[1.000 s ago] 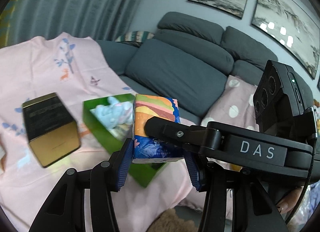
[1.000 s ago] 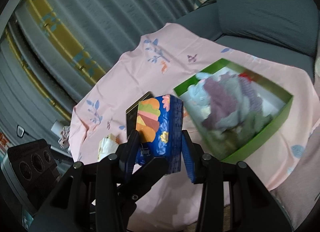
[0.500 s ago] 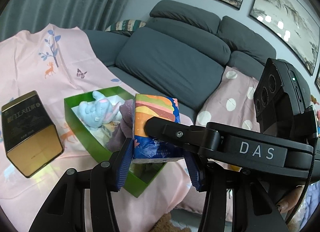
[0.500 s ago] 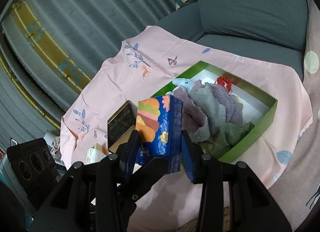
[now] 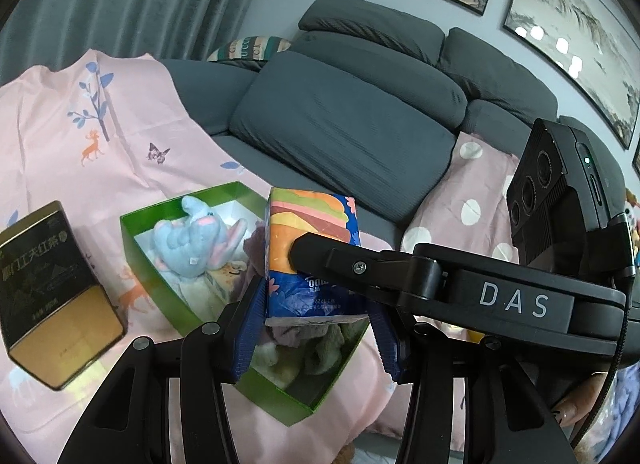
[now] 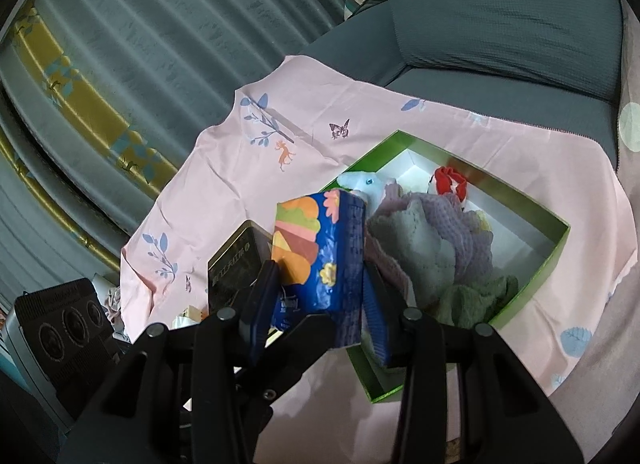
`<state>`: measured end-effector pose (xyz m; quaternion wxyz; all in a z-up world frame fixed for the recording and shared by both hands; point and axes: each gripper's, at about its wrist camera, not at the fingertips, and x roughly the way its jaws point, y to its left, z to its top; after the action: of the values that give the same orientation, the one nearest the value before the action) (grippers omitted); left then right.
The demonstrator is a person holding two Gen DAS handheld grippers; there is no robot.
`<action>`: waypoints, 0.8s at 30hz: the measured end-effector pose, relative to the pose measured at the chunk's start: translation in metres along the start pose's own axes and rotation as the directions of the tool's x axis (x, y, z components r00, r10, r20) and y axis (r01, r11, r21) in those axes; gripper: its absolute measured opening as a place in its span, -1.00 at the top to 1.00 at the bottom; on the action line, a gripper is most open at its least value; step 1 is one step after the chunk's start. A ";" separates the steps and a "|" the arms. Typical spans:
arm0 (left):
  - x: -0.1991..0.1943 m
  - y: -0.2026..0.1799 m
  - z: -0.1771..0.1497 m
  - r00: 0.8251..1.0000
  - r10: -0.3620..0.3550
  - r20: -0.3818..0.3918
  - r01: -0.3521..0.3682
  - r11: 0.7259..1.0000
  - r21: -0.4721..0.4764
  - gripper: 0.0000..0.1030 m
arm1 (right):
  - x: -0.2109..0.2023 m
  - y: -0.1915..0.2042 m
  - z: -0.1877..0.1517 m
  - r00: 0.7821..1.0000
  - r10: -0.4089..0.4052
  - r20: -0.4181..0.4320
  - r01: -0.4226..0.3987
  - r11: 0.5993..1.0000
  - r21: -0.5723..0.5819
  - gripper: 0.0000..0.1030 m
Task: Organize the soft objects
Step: 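Lower the tissue pack into the box and open the right tool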
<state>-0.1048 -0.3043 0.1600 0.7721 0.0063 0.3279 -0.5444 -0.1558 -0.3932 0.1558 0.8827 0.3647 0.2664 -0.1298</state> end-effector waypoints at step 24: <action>0.040 -0.006 0.007 0.994 -0.029 -0.107 0.028 1.000 -0.012 0.02 | 0.006 -0.030 0.012 0.998 -0.045 -0.032 0.047 0.997 0.062 0.21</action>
<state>-0.0982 -0.3429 0.1468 0.7455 0.0268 0.3720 -0.5524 -0.1592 -0.4231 0.1425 0.8635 0.3878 0.2841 -0.1526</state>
